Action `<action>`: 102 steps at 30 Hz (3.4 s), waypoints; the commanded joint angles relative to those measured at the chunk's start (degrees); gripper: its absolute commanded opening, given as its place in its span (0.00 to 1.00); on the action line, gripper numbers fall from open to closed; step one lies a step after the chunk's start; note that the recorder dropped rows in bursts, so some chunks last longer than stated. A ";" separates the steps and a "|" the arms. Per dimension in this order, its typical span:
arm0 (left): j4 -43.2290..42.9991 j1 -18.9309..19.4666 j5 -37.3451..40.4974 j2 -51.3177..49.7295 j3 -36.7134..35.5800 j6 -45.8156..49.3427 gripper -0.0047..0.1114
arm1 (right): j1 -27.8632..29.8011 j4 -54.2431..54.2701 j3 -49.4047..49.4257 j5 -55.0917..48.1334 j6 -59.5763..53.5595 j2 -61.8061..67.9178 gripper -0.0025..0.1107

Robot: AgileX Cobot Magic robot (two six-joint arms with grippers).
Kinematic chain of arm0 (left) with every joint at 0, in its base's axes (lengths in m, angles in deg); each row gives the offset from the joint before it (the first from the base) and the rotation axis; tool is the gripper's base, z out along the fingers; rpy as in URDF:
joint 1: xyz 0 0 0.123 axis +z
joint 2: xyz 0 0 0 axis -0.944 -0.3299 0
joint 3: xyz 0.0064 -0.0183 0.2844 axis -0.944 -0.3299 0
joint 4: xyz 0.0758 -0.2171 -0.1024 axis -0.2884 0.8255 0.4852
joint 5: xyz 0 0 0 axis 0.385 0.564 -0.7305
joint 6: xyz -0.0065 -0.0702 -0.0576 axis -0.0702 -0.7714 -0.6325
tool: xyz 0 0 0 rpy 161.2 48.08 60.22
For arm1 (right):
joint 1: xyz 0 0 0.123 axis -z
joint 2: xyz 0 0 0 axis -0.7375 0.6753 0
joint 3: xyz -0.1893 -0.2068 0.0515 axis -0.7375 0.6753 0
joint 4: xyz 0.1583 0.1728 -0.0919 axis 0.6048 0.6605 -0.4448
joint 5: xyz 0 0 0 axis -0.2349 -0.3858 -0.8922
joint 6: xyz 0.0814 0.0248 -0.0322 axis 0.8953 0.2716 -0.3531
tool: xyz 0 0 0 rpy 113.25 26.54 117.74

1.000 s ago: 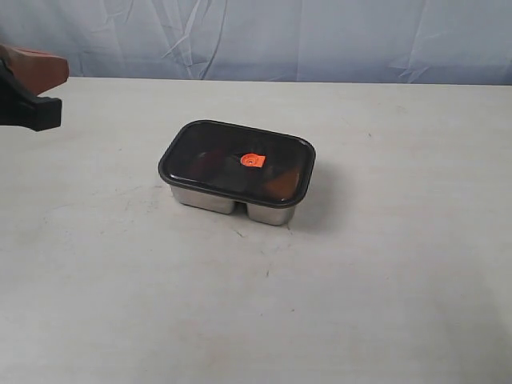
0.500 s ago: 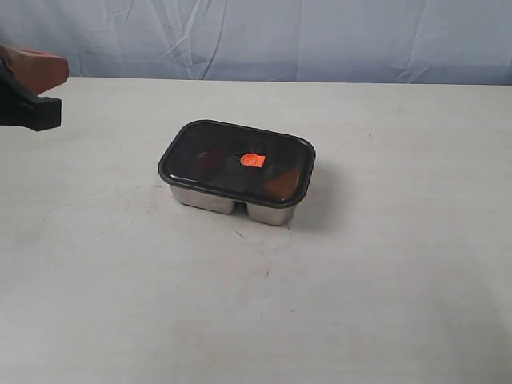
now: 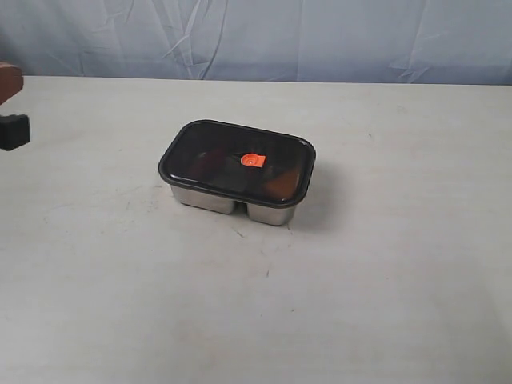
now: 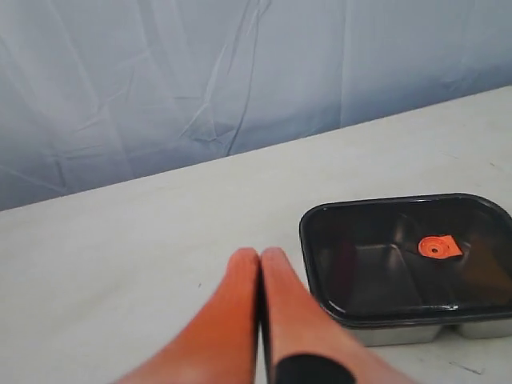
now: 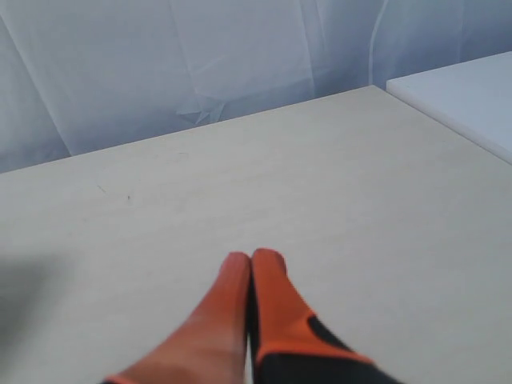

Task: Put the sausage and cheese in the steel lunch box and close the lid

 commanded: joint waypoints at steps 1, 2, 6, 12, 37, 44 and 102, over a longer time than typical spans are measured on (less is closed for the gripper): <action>-10.96 -0.04 -1.18 9.24 -6.74 -13.64 0.04 | 0.18 0.23 0.38 0.78 -0.01 -0.40 0.01; -13.11 -0.04 -1.18 10.87 -7.87 -15.68 0.04 | 0.18 0.23 0.38 0.78 -0.01 -0.40 0.01; -21.54 1.53 -0.68 18.58 -13.03 -29.81 0.04 | 0.18 0.23 0.38 0.78 -0.01 -0.40 0.01; -22.54 8.54 0.01 26.74 -20.01 -34.73 0.04 | 0.18 0.23 0.38 0.78 -0.01 -0.40 0.01; -22.19 26.17 16.05 46.72 -31.21 -36.17 0.04 | 0.18 0.23 0.38 0.78 -0.01 -0.40 0.01; -26.55 26.26 8.50 46.72 -31.58 -36.17 0.04 | 0.18 0.23 0.38 0.78 -0.01 -0.40 0.01; -36.25 26.26 2.43 46.72 -31.58 -35.97 0.04 | 0.18 0.23 0.38 0.78 -0.01 -0.40 0.01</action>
